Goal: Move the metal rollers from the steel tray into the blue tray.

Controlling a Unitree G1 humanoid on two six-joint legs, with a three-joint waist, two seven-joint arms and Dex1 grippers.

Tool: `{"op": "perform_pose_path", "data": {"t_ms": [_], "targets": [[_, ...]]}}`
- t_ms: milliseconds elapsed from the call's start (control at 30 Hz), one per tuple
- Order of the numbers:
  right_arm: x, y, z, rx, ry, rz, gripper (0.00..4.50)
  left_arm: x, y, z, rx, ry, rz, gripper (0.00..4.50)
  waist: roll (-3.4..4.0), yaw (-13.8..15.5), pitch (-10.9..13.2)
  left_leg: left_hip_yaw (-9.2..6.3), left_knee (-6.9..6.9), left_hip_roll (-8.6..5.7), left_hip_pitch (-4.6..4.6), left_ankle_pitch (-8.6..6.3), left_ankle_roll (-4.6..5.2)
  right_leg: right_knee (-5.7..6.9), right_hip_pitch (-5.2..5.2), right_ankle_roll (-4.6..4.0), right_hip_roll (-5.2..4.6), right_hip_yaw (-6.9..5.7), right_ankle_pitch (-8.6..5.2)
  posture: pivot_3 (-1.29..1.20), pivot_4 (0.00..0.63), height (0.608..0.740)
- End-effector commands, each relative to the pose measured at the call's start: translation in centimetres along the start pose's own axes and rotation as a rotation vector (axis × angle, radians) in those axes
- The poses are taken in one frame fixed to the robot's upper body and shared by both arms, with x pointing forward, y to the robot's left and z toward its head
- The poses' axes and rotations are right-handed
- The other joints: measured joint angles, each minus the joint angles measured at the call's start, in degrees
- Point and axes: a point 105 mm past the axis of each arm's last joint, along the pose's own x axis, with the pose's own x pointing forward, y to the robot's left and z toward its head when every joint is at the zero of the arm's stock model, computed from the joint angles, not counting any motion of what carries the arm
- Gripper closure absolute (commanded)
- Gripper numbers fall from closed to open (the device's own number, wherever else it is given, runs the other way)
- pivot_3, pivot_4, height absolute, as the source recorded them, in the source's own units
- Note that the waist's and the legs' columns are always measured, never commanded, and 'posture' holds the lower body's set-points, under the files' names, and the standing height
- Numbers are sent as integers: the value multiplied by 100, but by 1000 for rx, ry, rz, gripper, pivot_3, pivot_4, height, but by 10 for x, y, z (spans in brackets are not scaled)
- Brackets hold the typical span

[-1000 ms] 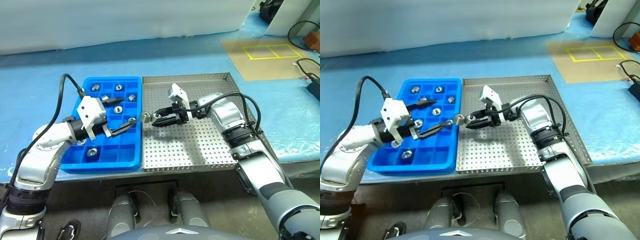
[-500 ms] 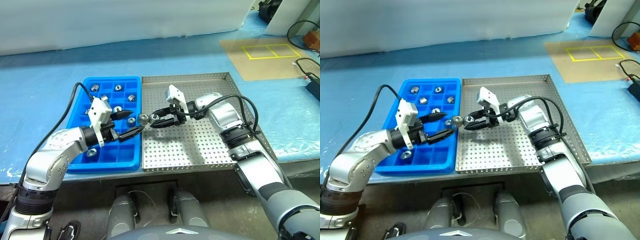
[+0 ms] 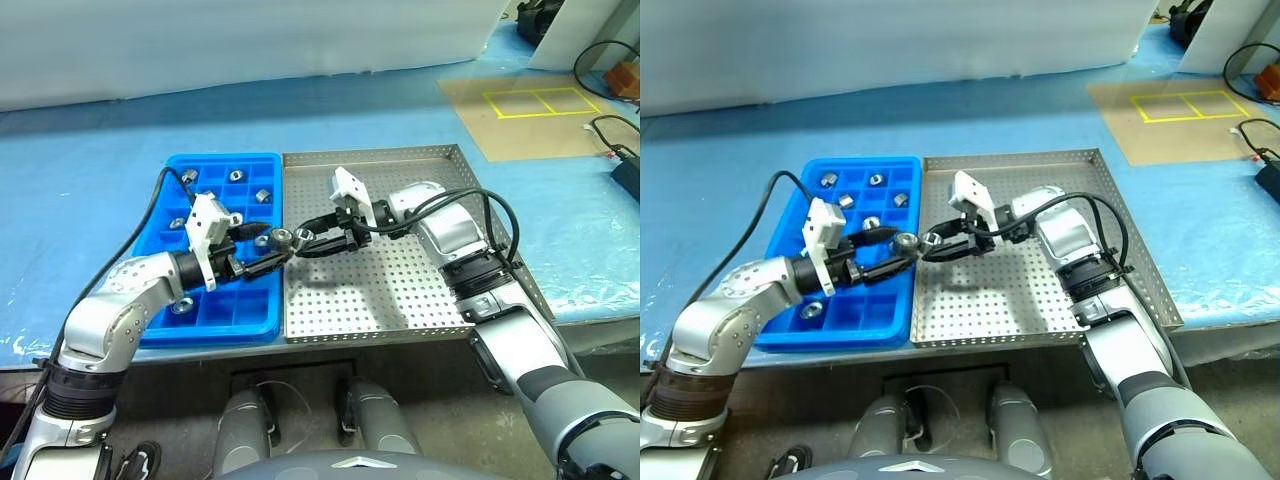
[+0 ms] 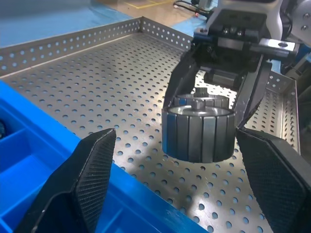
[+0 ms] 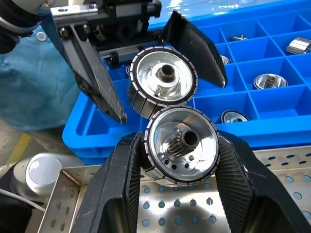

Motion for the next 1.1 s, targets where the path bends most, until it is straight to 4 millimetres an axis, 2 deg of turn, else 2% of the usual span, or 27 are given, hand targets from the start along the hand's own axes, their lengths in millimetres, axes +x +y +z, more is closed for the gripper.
{"op": "perform_pose_path", "data": {"t_ms": [33,467,500,567,667,1000,1100], "targets": [[1,7,14,-43,-49,34,2752,4,-3,9,23,-19,-26,345,0,-1,0,0,0,0,0,0,0,0,0,0,0,0,0,-417,150,740],[3,8,14,-49,-50,33,2752,5,-1,7,21,-19,-20,345,0,-1,0,0,0,0,0,0,0,0,0,0,0,0,0,-419,150,740],[4,8,14,-48,-51,32,2752,6,1,6,38,-15,-7,731,0,-2,0,0,0,0,0,0,0,0,0,0,0,0,0,-419,150,740],[4,8,14,-51,-50,31,2752,7,2,4,53,-5,0,1149,0,-2,0,0,0,0,0,0,0,-1,0,0,0,0,0,-420,150,740],[4,8,13,-50,-48,28,2752,8,3,5,40,-9,4,2159,0,-2,0,0,0,0,-1,0,0,-2,0,0,0,0,0,-420,150,740],[4,8,12,-44,-45,25,2752,9,2,7,25,-34,-4,2159,0,-3,0,0,0,0,0,0,0,-1,1,0,0,0,0,-421,150,740],[4,8,12,-40,-47,27,2752,8,2,13,30,-75,-3,2735,0,-3,0,0,0,0,0,0,0,-1,0,0,0,0,0,-420,150,740]]}}
